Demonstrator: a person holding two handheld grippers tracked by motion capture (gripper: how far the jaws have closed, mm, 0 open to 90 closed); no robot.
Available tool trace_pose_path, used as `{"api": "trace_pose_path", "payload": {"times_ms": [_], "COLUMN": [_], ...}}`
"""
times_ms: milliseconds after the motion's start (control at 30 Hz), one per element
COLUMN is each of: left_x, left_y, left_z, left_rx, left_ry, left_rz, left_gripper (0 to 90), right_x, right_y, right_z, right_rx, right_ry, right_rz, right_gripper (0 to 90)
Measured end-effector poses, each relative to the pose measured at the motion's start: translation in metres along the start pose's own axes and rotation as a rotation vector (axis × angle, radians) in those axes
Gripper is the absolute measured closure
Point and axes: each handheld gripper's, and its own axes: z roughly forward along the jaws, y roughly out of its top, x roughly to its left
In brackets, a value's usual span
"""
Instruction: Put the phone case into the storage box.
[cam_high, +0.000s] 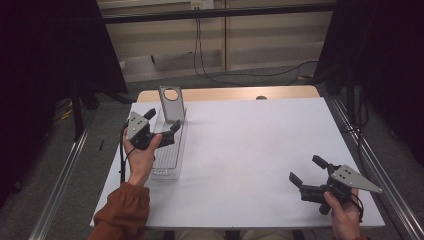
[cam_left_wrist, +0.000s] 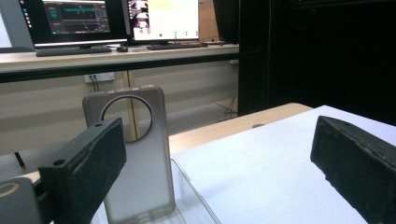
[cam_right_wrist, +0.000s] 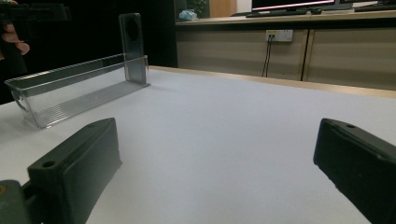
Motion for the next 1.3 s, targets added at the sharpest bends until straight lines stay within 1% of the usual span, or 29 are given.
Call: {"api": "trace_pose_path", "payload": {"times_ms": [33,100,133,167,233,267,300,333,367,433,500,567,600,700,767,833,867,900,1000,1033,1067,1133,1167,1200,1300], "left_x": [-0.001,-0.003,-0.003,-0.004,-0.005,-0.006,-0.005,-0.005,-0.005,-0.003,-0.002,-0.003,-0.003,-0.002,-0.002,0.000,0.000,0.000,0.002,0.002,0.002,0.001,0.002,0.001,-0.001], "left_y": [-0.002,-0.004,-0.004,-0.005,-0.007,-0.009,-0.010,-0.012,-0.013,-0.013,-0.013,-0.012,-0.011,-0.012,-0.013,-0.017,-0.019,-0.021,-0.028,-0.031,-0.033,-0.038,-0.041,-0.043,-0.050], "left_z": [-0.003,-0.006,-0.009,-0.012,-0.018,-0.020,-0.023,-0.025,-0.029,-0.035,-0.040,-0.046,-0.048,-0.059,-0.063,-0.070,-0.072,-0.075,-0.082,-0.084,-0.086,-0.090,-0.092,-0.093,-0.098], "left_rx": [0.010,0.012,0.010,0.004,0.009,0.000,0.006,0.002,-0.002,-0.006,-0.009,-0.011,-0.021,-0.014,-0.008,0.000,-0.009,-0.006,0.015,0.023,0.022,0.032,0.042,0.051,0.051], "left_ry": [-0.023,-0.030,-0.029,-0.020,-0.029,-0.038,-0.049,-0.052,-0.038,-0.030,-0.028,-0.014,-0.015,-0.007,-0.010,-0.004,0.004,0.009,0.020,0.017,0.027,0.030,0.024,0.033,0.032], "left_rz": [0.009,-0.003,0.004,-0.003,-0.013,-0.038,-0.042,-0.053,-0.053,-0.037,-0.049,-0.034,-0.035,-0.027,-0.019,-0.014,-0.025,-0.025,-0.030,-0.023,-0.024,-0.017,-0.023,-0.025,-0.048], "left_gripper": [3.4,3.2,3.1,3.1,3.1,3.1,3.1,3.2,3.3,3.3,3.3,3.3,3.3,3.2,3.1,3.0,3.1,3.1,3.1,3.2,3.2,3.2,3.1,3.1,3.2], "right_x": [0.000,-0.001,-0.001,-0.001,-0.002,-0.001,-0.002,-0.002,-0.002,-0.002,-0.002,-0.002,-0.002,-0.003,-0.003,-0.003,-0.003,-0.003,-0.003,-0.003,-0.003,-0.003,-0.004,-0.004,-0.004], "right_y": [0.000,0.000,0.000,0.000,0.001,0.001,0.001,0.001,0.001,0.002,0.002,0.002,0.002,0.002,0.002,0.002,0.002,0.003,0.003,0.003,0.003,0.003,0.002,0.002,0.002], "right_z": [0.000,0.000,0.000,-0.001,-0.001,0.000,0.000,0.000,0.000,0.000,0.000,0.001,0.001,0.001,0.001,0.001,0.001,0.001,0.001,0.001,0.001,0.000,-0.001,-0.001,-0.004], "right_rx": [0.000,0.001,-0.001,0.000,-0.001,-0.007,0.001,0.004,-0.002,-0.004,-0.002,-0.003,-0.003,-0.004,0.000,0.004,0.008,0.005,0.006,0.006,0.006,0.008,0.008,0.008,0.011], "right_ry": [0.004,0.000,0.000,0.000,-0.003,-0.008,-0.001,0.000,-0.002,0.009,0.005,0.005,0.006,0.005,0.004,0.005,0.010,0.006,0.003,0.003,-0.001,0.000,-0.001,-0.003,-0.005], "right_rz": [0.000,0.000,-0.003,-0.001,-0.003,0.009,-0.002,-0.003,0.006,-0.001,0.001,0.001,0.000,-0.002,0.002,-0.005,-0.007,0.000,-0.007,-0.010,-0.008,-0.008,-0.013,-0.013,-0.016], "right_gripper": [0.0,0.0,0.0,0.0,0.0,0.0,0.0,0.0,0.0,0.0,0.0,0.0,0.0,0.0,0.0,0.0,0.0,0.0,0.0,0.0,0.0,0.0,0.0,0.0,0.0]}}
